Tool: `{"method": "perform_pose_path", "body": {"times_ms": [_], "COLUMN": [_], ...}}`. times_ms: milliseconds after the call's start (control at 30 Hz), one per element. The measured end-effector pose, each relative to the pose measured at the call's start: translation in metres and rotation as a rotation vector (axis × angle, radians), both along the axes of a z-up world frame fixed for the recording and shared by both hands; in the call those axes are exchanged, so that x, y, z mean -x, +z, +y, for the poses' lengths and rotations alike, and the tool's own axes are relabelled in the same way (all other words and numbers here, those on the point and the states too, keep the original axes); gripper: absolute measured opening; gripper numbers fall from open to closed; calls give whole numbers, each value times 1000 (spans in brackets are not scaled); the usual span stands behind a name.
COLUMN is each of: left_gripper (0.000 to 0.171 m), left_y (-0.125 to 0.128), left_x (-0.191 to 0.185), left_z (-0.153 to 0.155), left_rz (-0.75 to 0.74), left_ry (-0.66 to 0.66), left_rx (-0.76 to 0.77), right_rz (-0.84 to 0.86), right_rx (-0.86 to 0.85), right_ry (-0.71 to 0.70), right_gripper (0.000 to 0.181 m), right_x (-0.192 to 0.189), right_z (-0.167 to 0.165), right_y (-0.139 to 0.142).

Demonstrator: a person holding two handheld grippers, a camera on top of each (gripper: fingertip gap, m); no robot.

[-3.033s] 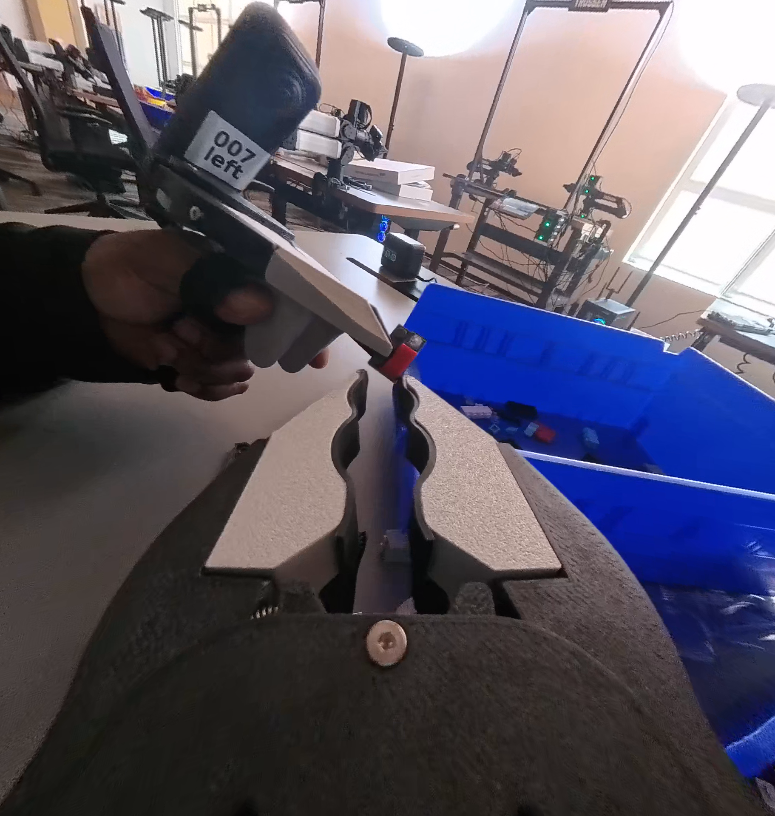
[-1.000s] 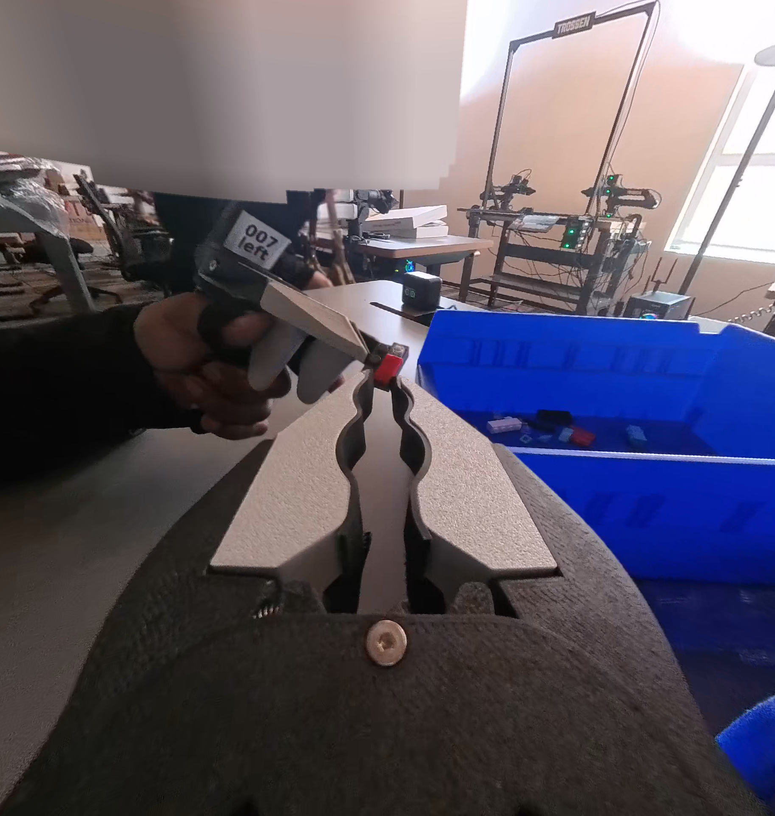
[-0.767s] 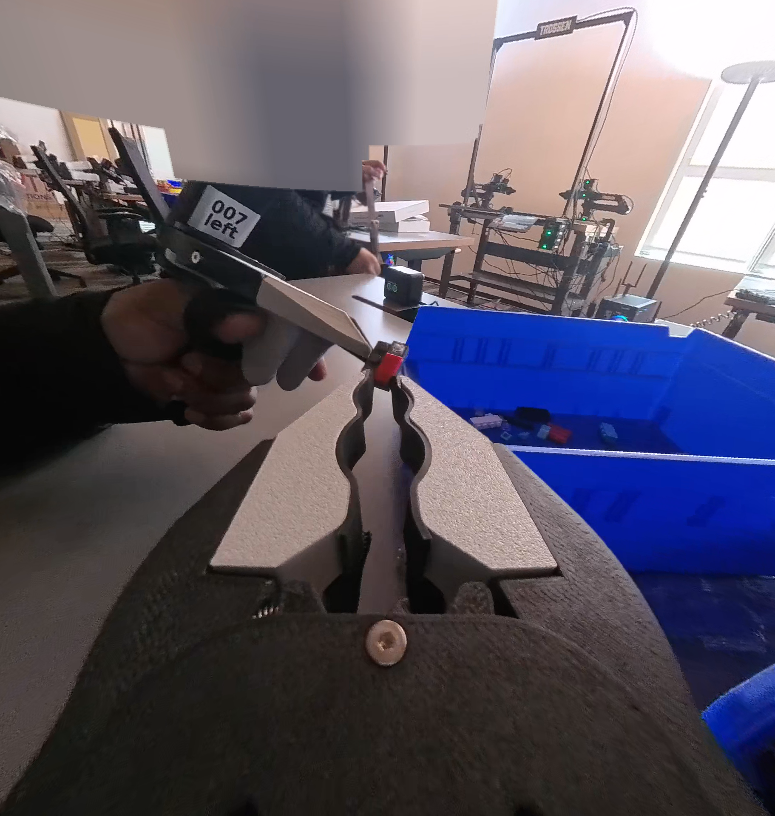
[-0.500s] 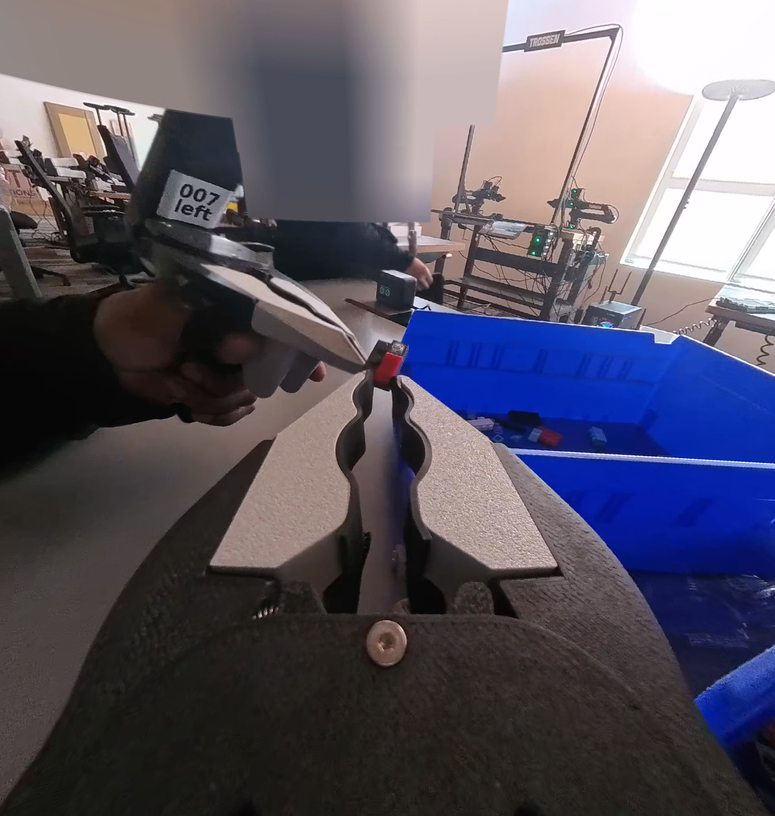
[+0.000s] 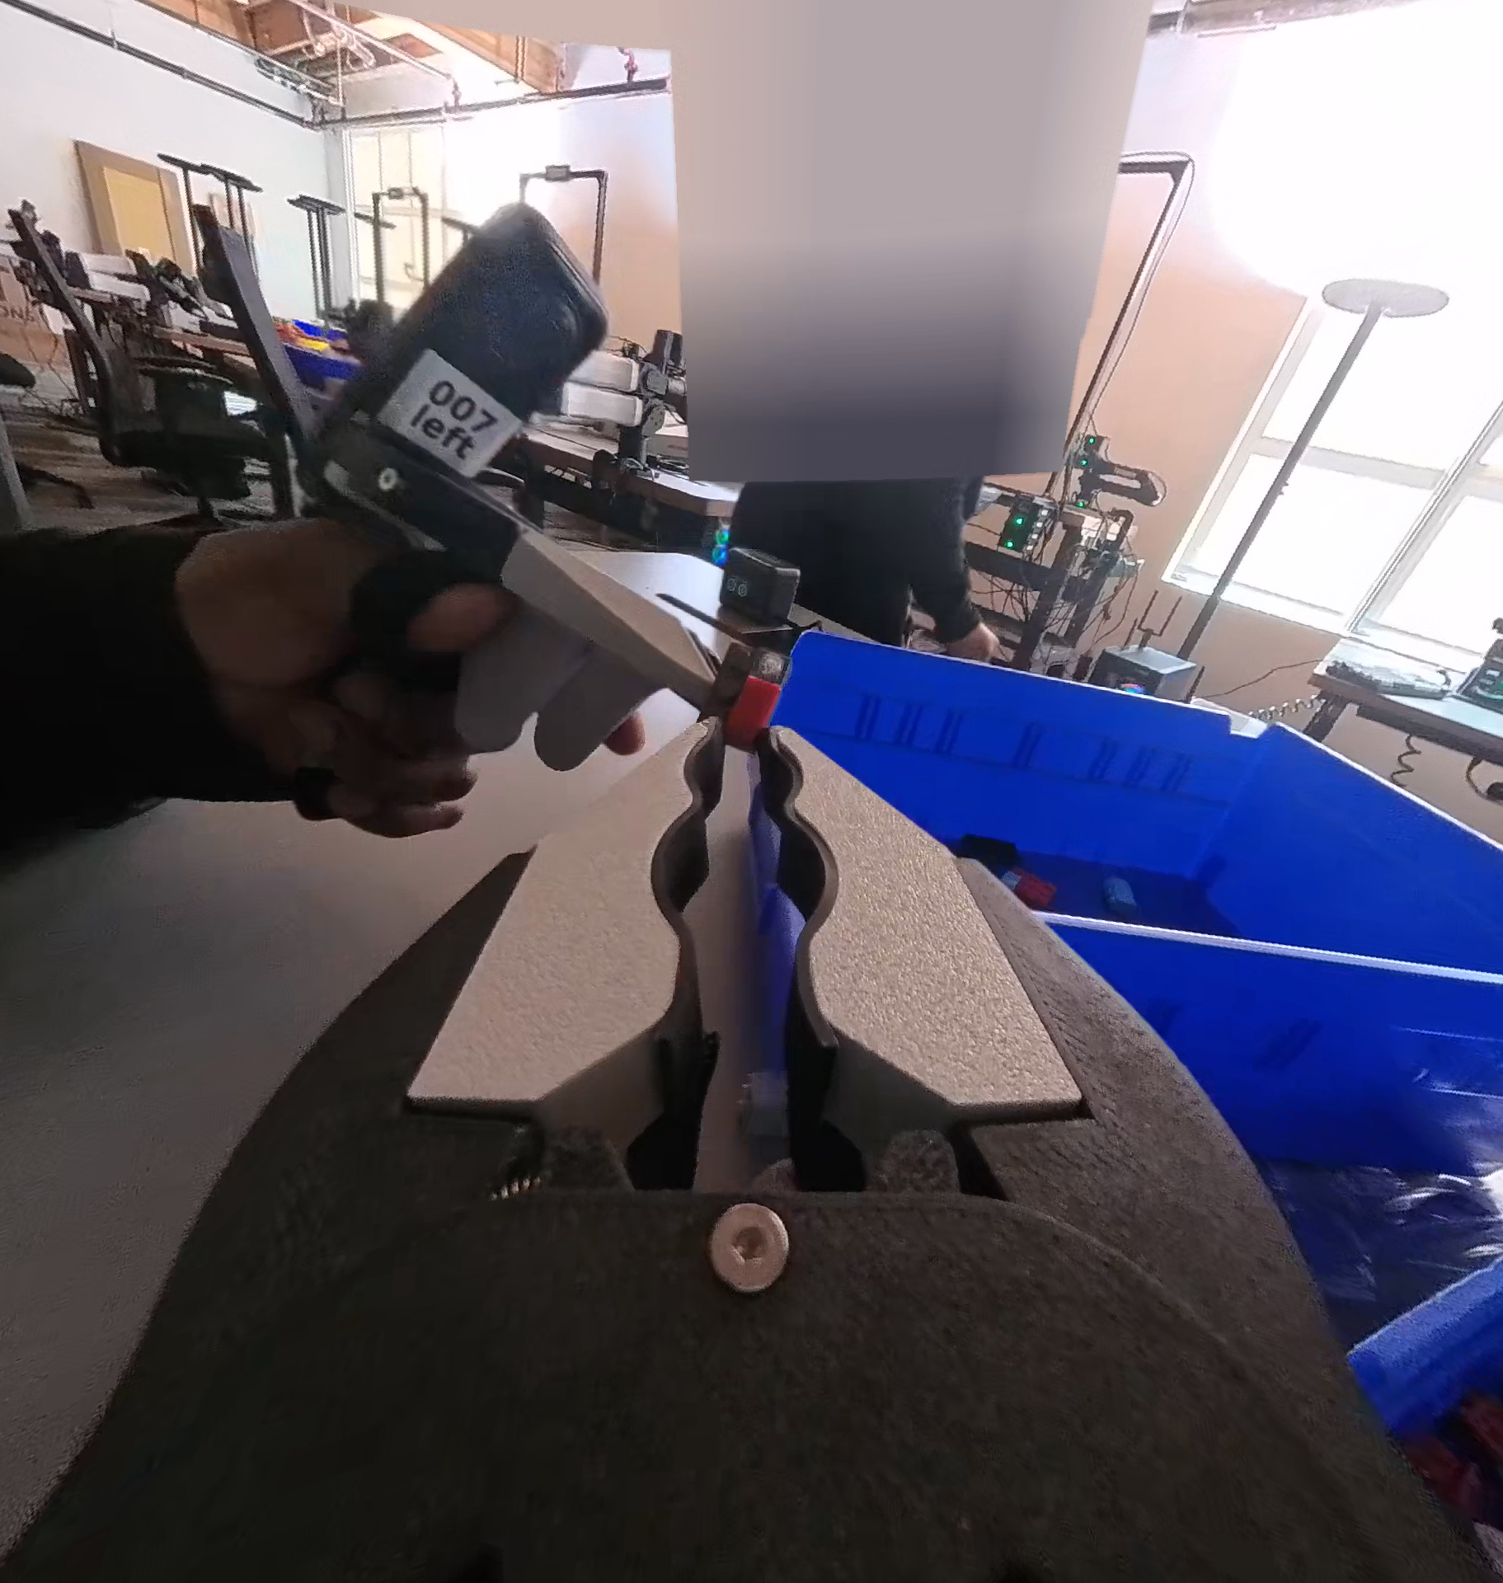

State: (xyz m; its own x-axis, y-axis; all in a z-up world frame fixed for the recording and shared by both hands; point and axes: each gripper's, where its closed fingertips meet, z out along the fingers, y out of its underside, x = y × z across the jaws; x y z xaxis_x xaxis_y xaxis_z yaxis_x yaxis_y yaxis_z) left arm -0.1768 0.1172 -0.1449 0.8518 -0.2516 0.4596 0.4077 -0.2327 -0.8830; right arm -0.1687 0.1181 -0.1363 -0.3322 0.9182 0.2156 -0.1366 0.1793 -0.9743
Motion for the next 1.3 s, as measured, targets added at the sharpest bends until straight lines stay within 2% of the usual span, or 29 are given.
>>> {"method": "perform_pose_path", "body": {"times_ms": [133,300,567,900,1033,1200,1300], "left_gripper": [14,14,16,5,5,5,4], "left_y": [1,4,8,10,9,7,8], "left_x": [-3,-3,-10,-8,-6,4,-2], "left_z": [-1,-3,-3,-2,-1,-2,-2], "left_rz": [-120,-154,-128,-74,75,493,677], "left_ry": [-47,-69,-78,-48,1,123,134], "left_rx": [-3,-9,-32,-57,-56,-46,-77], "right_rz": [20,29,25,21,3,-17,-39], "right_rx": [-44,-62,-90,-84,-47,72,168], "right_ry": [-10,-24,-31,-21,5,55,95], "right_gripper": [9,9,9,9,9,17,19], "right_x": [-1,-1,0,1,1,0,0], "right_z": [-2,-1,-2,-3,-4,-2,1], "right_y": [0,1,-3,-4,-4,2,5]}}
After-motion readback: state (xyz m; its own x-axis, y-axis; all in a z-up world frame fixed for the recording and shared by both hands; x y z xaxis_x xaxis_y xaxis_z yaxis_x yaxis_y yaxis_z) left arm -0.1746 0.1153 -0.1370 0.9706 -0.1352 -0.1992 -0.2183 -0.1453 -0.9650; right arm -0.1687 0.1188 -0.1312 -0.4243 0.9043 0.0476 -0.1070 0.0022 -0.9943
